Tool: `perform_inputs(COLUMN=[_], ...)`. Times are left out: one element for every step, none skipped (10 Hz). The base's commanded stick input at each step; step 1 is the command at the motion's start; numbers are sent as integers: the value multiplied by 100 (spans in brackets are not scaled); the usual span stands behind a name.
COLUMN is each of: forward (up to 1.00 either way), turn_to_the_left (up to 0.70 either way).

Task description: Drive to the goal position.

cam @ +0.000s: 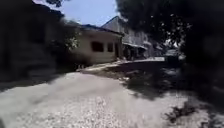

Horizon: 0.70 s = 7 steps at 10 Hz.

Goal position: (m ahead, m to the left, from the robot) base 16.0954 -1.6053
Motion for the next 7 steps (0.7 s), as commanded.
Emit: perform_inputs(forward=[100, 100, 100, 100, 100, 100, 100], turn_to_the_left=[-39, -39, -30, -14, 1, 1, 1])
